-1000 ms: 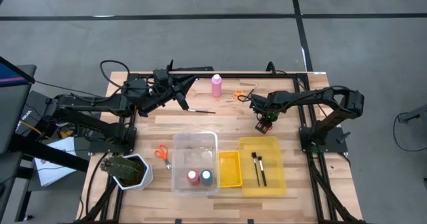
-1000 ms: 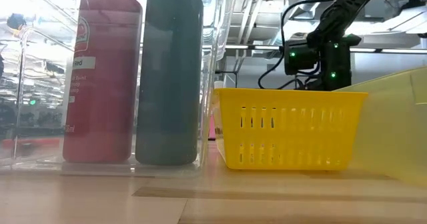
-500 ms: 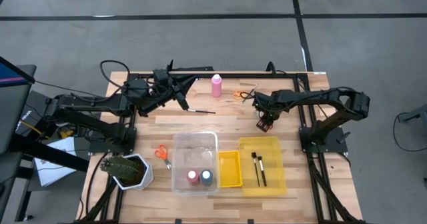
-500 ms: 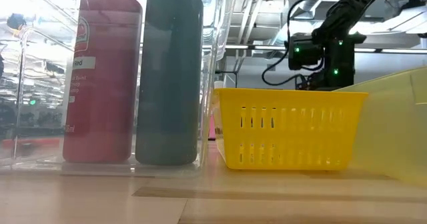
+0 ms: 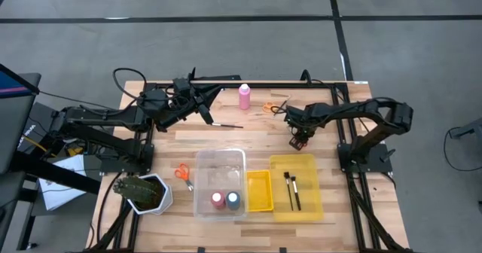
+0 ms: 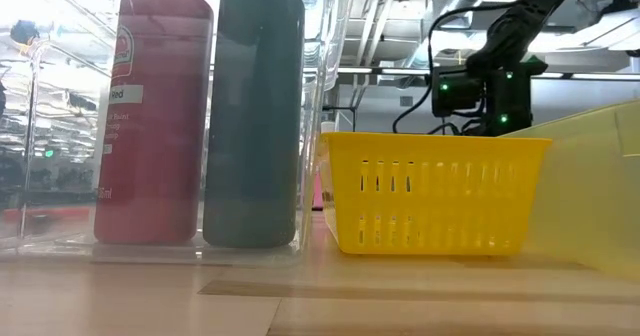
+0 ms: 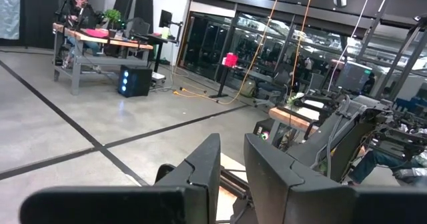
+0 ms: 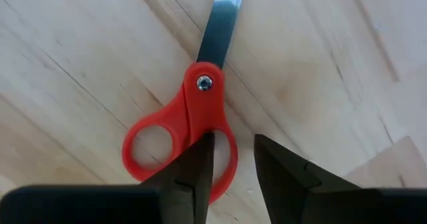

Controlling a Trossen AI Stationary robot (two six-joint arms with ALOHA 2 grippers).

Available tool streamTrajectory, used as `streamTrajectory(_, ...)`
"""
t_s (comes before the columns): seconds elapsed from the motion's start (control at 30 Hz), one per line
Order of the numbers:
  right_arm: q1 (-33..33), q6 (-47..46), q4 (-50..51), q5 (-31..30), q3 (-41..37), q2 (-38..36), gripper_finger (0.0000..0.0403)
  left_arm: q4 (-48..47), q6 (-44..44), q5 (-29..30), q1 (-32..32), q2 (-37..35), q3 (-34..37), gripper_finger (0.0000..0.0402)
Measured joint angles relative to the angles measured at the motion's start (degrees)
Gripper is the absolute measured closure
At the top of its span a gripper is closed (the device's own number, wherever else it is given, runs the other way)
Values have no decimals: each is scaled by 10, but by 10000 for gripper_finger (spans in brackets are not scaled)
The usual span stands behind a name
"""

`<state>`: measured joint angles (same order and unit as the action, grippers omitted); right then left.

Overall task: Pick & Place Paint Supplies
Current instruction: Put the red scissors into the left yellow bin

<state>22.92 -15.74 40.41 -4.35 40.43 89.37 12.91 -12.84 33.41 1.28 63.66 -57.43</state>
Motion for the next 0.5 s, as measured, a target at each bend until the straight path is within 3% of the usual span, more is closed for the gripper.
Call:
streamTrajectory(0.17,0,-8,-7,1,-8,-2,314,0,1,0,0,0,0,339)
streamTrajectory(0.37,0,-8,-14,7,-9,-2,387,0,1,0,0,0,0,339)
streamTrajectory(0.5,0,-17,-15,10,-9,-2,392,0,1,0,0,0,0,339)
